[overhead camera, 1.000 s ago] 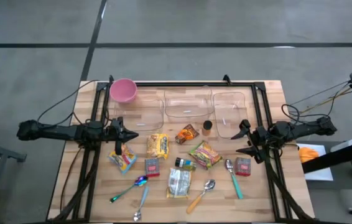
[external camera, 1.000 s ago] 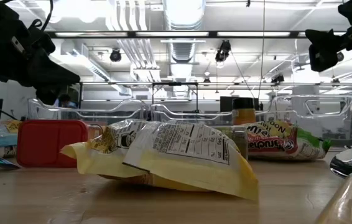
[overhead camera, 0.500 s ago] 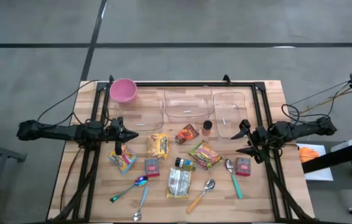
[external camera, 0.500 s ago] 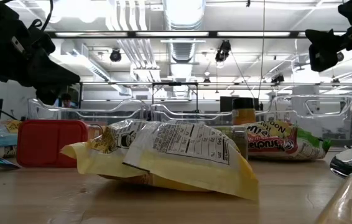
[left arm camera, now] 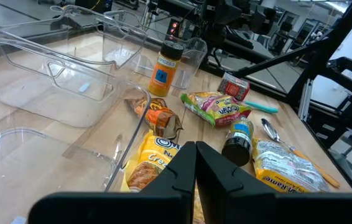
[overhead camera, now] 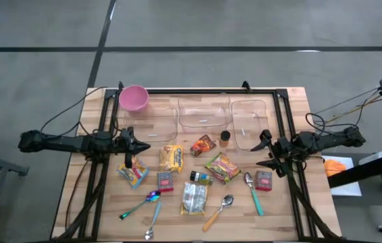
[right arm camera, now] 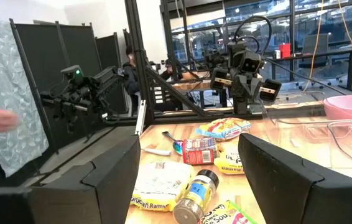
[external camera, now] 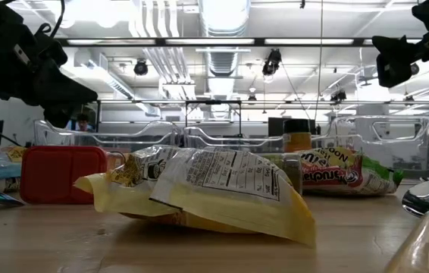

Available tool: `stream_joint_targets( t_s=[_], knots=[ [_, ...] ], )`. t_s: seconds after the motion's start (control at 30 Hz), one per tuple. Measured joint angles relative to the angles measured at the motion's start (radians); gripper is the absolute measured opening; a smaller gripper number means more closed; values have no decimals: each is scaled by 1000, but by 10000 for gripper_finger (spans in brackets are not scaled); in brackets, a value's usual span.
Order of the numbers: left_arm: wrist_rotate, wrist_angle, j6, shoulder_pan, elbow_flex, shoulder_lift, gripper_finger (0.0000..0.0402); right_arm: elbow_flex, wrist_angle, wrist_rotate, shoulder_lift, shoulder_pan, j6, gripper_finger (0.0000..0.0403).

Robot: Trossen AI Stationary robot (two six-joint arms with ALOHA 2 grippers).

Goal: Pick & Place Food Item

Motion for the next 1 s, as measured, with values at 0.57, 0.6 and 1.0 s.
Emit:
stream_joint_targets(
  t_s=[0.57,0.6,1.0],
  knots=[
    [-65,110,-65,0,0,0,18,0,10,12,0,0,-22,267],
    [-84,163,-86,0,0,-1,18,0,29,35,1,0,-21,267],
    [-103,-118,-7,4,416,130,18,0,248,281,-1,-1,346,267]
  ],
)
